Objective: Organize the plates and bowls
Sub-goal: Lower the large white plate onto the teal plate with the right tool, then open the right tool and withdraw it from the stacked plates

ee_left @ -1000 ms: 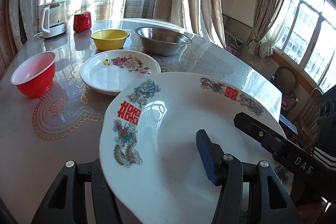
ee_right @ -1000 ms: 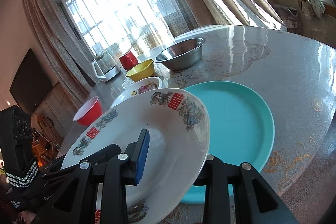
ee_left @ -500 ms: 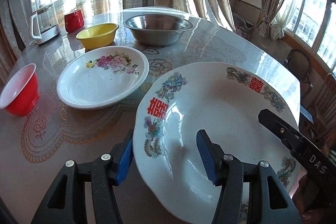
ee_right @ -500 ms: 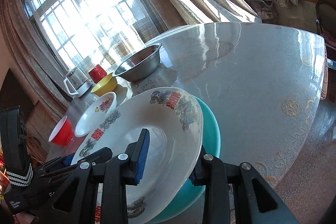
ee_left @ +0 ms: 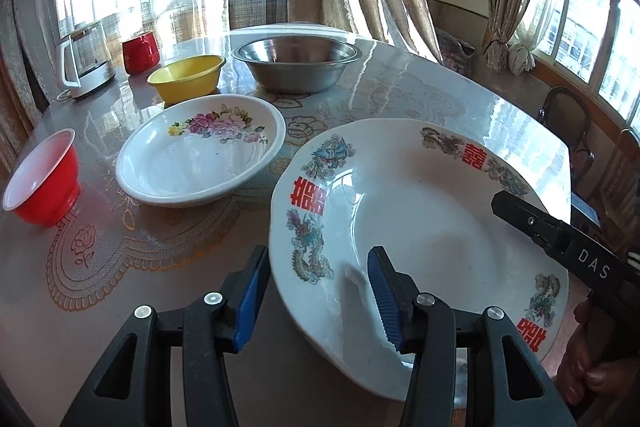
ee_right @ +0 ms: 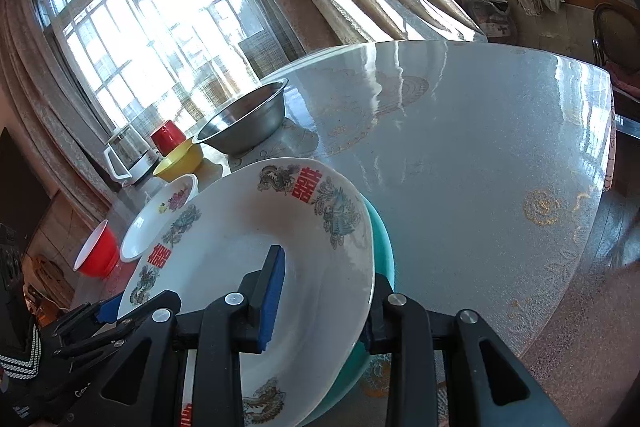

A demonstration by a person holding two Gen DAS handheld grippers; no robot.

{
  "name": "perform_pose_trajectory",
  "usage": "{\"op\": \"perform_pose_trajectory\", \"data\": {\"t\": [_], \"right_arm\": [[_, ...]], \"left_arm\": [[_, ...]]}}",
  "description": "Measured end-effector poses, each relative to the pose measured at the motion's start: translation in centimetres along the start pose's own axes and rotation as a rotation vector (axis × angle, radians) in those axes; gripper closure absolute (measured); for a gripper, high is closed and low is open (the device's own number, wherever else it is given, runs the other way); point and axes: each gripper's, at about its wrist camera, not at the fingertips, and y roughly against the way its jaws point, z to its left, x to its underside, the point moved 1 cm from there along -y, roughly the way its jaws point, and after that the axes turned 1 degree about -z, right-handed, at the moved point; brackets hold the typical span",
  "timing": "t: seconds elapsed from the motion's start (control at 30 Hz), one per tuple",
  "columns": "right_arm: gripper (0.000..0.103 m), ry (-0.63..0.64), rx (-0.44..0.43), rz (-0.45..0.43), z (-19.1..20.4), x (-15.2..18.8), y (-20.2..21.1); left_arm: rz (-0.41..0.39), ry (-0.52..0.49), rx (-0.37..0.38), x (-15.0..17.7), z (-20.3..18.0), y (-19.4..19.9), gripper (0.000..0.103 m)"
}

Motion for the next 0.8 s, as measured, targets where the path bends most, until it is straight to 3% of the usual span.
{"op": "perform_pose_trajectory", "data": {"t": [0.27,0.37,0.5,0.8], "right_arm": [[0.069,0.038,0.057,-0.064,0.3,-0.9,2.0],[0.069,0.043,0.065,-0.068,0.4,-0.8,2.2],[0.069,0.065,0.091,-0.075,0.7,-0.7,2.6],[0.067,0.07,0.14,-0.13,1.4,-1.1,4.3]], "left_arm": [[-0.062,0.101,0.033,0.4,2.8,2.1,0.051],[-0.099,0.12,0.05,0.6,3.7,3.3,0.044],[-0.145,0.136,0.008,0.7,5.1,4.5,0.031],[-0.152,0.237,-0.078,1.1,9.4,4.7,0.017]]}}
